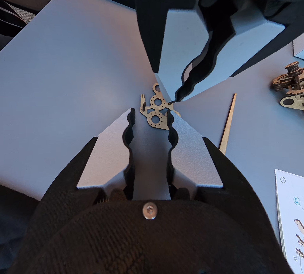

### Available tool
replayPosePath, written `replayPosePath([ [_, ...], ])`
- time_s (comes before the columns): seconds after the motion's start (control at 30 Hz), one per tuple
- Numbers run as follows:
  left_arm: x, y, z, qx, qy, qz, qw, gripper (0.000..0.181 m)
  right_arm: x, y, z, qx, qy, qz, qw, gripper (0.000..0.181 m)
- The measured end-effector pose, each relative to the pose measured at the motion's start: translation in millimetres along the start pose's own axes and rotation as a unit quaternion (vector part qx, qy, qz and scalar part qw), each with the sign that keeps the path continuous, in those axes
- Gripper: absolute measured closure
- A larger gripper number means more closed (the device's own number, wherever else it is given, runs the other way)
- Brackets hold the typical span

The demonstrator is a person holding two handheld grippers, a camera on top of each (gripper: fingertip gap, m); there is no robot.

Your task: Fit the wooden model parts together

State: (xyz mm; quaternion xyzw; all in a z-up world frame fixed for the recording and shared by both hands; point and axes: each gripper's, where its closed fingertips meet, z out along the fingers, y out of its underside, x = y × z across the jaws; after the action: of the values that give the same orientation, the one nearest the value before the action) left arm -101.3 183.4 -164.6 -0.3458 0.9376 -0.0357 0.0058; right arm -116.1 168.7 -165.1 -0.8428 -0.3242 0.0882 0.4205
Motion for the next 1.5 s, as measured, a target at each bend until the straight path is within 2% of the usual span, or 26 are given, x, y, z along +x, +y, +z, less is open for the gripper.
replayPosePath([
  [0.4,1.9,-7.2,-9.1,0.05,0.007,-0.006,0.999,0.161,0.1,0.1,-0.1,0.0,0.0,0.001,1.0,0.143],
  [0.57,-0.7,-5.2,-30.2,0.131,0.009,-0.031,0.991,0.161,0.1,0.1,-0.1,0.0,-0.001,0.002,1.0,0.143],
  [0.87,-1.2,-2.1,-23.1,0.283,-0.004,-0.078,0.956,0.165,0.0,0.1,0.0,0.0,-0.002,0.002,1.0,0.142],
  [1.1,-0.5,-2.7,-10.4,0.312,-0.002,-0.068,0.948,0.172,-0.1,0.3,0.0,0.0,-0.002,0.002,1.0,0.142],
  [1.5,0.4,-4.0,-3.8,0.31,0.023,-0.07,0.948,0.177,-0.3,0.2,-0.1,0.0,-0.002,0.003,1.0,0.142],
])
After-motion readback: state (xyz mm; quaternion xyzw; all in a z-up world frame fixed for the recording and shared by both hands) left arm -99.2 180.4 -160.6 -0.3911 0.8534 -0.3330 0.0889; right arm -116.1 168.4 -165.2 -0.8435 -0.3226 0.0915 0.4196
